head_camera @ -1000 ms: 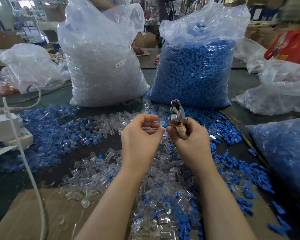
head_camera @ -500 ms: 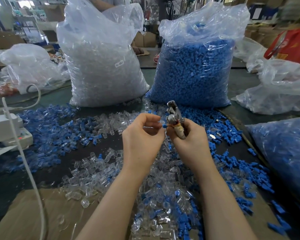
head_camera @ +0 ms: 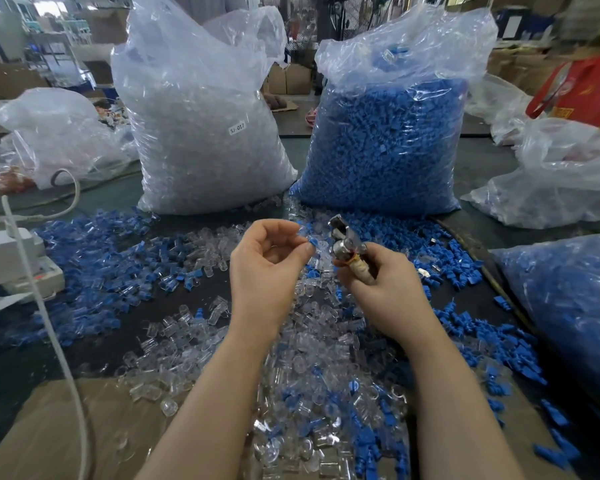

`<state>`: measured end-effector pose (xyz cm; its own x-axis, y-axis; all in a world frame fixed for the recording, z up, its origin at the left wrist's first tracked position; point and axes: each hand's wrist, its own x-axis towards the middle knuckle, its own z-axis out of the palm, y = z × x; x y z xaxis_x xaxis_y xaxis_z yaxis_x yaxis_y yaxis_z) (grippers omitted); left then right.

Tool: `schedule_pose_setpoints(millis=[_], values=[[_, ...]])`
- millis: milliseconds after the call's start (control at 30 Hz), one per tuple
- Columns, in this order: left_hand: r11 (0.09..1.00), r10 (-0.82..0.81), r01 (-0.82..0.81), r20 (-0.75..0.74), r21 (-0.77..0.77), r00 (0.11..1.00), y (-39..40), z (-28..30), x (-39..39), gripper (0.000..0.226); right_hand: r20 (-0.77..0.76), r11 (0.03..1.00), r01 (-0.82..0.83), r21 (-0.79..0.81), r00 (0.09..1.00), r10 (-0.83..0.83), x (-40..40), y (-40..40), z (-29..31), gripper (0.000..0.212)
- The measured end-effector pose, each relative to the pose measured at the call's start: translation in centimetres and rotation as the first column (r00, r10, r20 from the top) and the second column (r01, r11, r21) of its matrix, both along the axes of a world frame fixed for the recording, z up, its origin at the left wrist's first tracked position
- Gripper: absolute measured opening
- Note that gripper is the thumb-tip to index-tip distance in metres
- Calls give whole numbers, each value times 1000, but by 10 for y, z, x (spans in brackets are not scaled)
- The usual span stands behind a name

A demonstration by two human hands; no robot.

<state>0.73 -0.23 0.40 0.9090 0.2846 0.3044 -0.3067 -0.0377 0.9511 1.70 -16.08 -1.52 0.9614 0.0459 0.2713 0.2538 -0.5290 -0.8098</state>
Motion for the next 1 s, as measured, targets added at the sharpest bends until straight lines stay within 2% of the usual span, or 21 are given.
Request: schedule_pose_setpoints(millis=[133,300,500,833,1000], values=[[999,-40,40,38,4,998,3,3,-2,28,-15,997,-39,-73,999,38,0,3,-2,5],[997,-81,80,72,17,994,3,4,-2,29,-7,994,-60,-88,998,59,0,3,-2,17],[993,-112,106,104,61,988,5,3,-2,31,-18,988,-96,-118,995,95,0,3,0,7],[989,-130,120,125,81,984,8,2,-2,31,3,980,-62,-191,998,64,-3,6,1,26],[990,-135,127,129,69,982,9,1,-2,30,16,978,-43,-206,999,48,-4,7,-1,22]])
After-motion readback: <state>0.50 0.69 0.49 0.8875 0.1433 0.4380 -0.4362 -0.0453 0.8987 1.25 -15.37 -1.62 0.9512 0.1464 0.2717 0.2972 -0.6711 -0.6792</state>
